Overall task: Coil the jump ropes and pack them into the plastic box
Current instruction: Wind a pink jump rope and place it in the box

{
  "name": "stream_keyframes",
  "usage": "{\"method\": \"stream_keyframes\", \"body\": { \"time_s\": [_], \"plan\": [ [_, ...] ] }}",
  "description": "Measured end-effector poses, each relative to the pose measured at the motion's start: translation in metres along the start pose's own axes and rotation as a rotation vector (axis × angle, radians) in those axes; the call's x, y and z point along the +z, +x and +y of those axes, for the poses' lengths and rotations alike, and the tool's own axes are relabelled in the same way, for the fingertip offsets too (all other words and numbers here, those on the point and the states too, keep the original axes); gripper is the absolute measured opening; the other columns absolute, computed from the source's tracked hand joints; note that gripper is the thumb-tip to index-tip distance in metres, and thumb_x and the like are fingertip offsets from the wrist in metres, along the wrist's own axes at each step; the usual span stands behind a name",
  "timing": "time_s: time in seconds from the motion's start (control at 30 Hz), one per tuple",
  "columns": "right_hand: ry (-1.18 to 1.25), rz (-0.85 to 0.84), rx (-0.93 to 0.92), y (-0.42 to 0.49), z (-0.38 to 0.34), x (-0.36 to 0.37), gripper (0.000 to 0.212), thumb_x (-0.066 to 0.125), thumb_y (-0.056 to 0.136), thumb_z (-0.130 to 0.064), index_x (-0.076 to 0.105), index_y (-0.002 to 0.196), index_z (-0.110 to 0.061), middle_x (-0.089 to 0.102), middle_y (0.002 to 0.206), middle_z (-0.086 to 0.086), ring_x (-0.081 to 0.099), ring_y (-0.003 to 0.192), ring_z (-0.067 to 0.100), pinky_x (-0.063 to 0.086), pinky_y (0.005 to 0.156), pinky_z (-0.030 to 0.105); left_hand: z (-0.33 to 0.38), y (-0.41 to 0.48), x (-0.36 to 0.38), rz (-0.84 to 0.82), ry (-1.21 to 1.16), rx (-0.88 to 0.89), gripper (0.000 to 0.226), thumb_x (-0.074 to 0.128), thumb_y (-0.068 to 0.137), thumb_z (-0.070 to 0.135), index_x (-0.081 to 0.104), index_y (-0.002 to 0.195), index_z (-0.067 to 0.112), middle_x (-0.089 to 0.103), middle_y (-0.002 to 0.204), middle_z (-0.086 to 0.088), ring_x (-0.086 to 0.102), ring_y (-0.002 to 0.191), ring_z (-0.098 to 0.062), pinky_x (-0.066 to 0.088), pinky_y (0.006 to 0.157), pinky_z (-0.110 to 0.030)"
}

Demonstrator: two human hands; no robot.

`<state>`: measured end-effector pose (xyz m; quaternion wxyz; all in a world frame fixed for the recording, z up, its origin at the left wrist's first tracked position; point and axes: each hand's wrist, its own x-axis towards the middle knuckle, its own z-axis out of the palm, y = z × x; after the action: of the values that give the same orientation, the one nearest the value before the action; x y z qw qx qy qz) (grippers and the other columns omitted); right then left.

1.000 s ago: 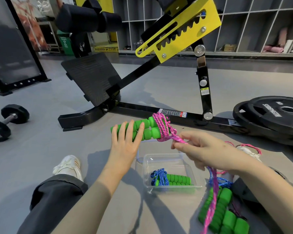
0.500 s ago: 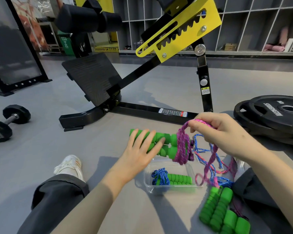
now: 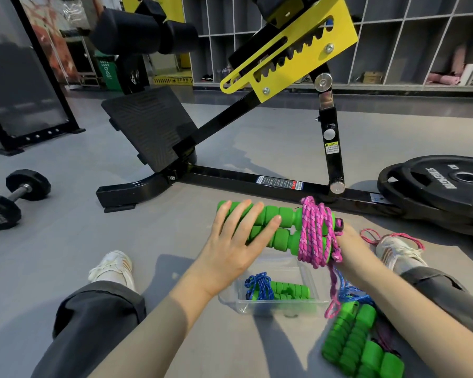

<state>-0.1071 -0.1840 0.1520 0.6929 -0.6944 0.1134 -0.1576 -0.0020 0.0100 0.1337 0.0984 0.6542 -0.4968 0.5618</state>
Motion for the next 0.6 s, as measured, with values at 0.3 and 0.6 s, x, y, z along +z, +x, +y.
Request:
{"method": "stream_keyframes", "body": {
  "time_s": [0.3,0.6],
  "plan": [
    [-0.106,-0.168,0.182,-0.022,0.015,0.042,0.040,0.028,0.102,-0.026,0.055,0.082,-0.004,0.028,0.041,-0.003,0.020,0.037,0.012,0.025,0.044,0.023,-0.010,-0.005,0.002,-0.035,0.070,-0.151,0.043,0.038,0.095,-0.008,0.045,0.133,0.010,0.042,0.127,-0.021,0.046,0.116,-0.038,0.038,0.100,-0.055],
    [-0.633,-0.373,0.168,-0.033,-0.031,0.039,0.028,0.040,0.098,-0.032,0.057,0.088,-0.013,0.038,0.051,-0.005,0.039,0.041,0.011,0.043,0.049,0.032,-0.018,-0.018,0.013,-0.139,0.148,-0.198,0.053,0.028,0.086,-0.012,0.043,0.133,0.006,0.041,0.125,-0.025,0.045,0.112,-0.041,0.036,0.095,-0.057]
  ]
}}
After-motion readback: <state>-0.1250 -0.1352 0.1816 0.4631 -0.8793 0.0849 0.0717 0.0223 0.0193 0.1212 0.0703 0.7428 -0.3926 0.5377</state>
